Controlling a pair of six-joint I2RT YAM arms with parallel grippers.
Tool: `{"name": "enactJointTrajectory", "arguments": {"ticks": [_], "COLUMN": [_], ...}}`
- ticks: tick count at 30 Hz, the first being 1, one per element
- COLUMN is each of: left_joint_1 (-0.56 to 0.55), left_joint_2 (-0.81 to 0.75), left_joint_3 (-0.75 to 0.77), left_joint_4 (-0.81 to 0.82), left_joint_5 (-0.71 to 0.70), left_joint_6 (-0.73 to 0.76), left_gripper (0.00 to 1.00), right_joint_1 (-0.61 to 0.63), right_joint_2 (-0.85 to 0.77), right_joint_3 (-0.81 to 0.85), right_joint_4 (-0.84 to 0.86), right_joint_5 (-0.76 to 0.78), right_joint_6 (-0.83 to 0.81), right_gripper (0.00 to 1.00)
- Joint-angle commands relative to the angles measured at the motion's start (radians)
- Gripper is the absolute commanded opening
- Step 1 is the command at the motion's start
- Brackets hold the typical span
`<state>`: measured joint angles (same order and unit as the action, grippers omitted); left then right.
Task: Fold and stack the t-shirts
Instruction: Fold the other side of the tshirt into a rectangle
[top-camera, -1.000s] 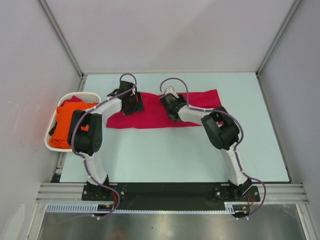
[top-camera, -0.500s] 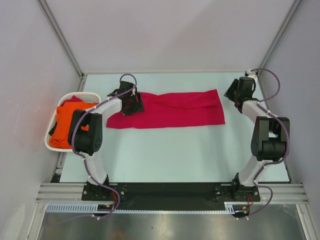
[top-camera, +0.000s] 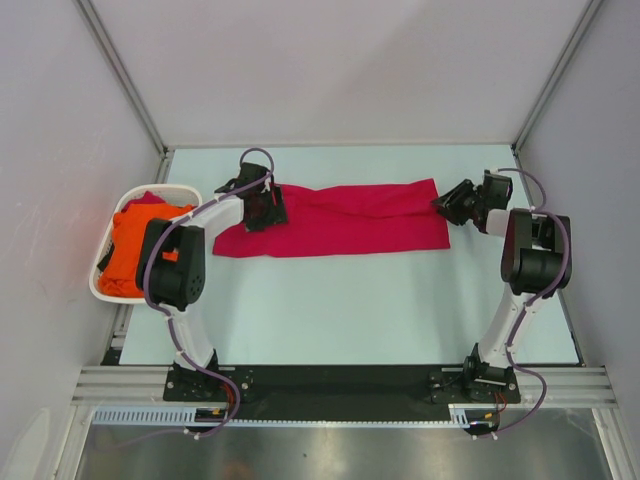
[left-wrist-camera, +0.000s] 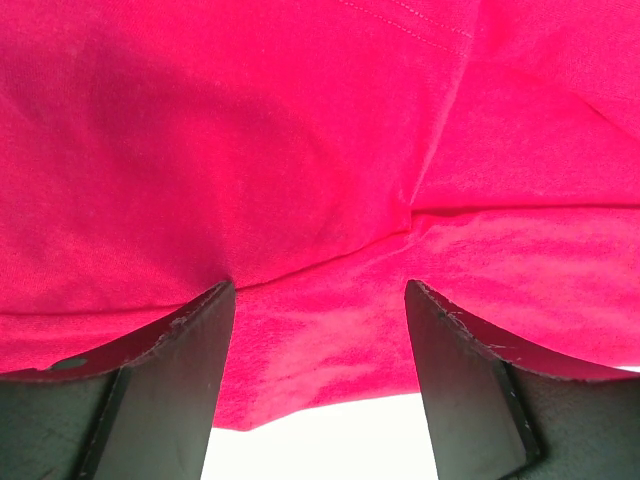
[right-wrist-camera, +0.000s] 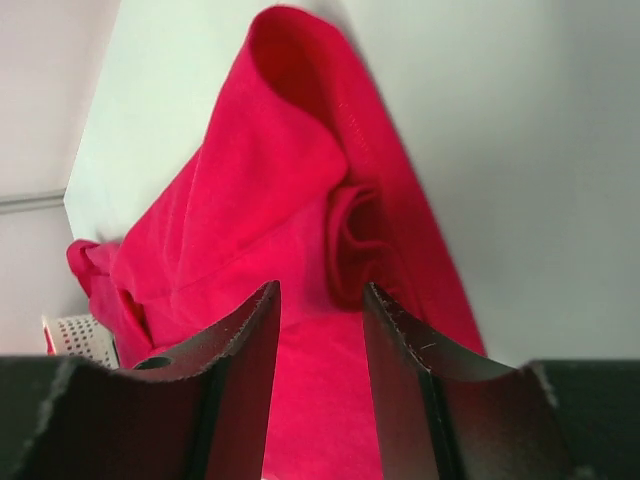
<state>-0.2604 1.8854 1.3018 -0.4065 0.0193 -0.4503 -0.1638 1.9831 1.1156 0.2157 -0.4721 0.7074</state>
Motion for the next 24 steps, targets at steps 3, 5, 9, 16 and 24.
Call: {"name": "enactJointTrajectory", "arguments": {"ticks": [3,5,9,16,24], "left_joint_1": [0.003,0.003,0.003,0.003,0.003], "left_joint_2": [0.011,0.009,0.006,0.003,0.007], "left_joint_3": [0.017,0.019,0.021,0.025,0.034], "left_joint_4": [0.006,0.003,0.001,-0.008,-0.009], "left_joint_5": [-0.010,-0.012,-0.015,-0.018,-0.018], "left_joint_6": [0.016,0.016,0.018,0.022,0.021], "left_gripper": [0.74,0.74,0.74,0.74,0.74], "right_joint_1": [0.020,0.029,0.047,0.063,0.086], "right_joint_2": [0.000,0.023,0.040,0.002,-0.142], "right_joint_3": [0.059,0.075,0.092,0.104,0.098], "right_joint_4": [0.002,-0.022,-0.041,-0.116,-0.263], "right_joint_5": [-0.051,-0.054,-0.043,0.041,0.274], "right_joint_6": [-0.002,-0.011,-0.028,-0.077,-0.178], "right_gripper": [0.44,0.43,0.28,0.07,0.06]}}
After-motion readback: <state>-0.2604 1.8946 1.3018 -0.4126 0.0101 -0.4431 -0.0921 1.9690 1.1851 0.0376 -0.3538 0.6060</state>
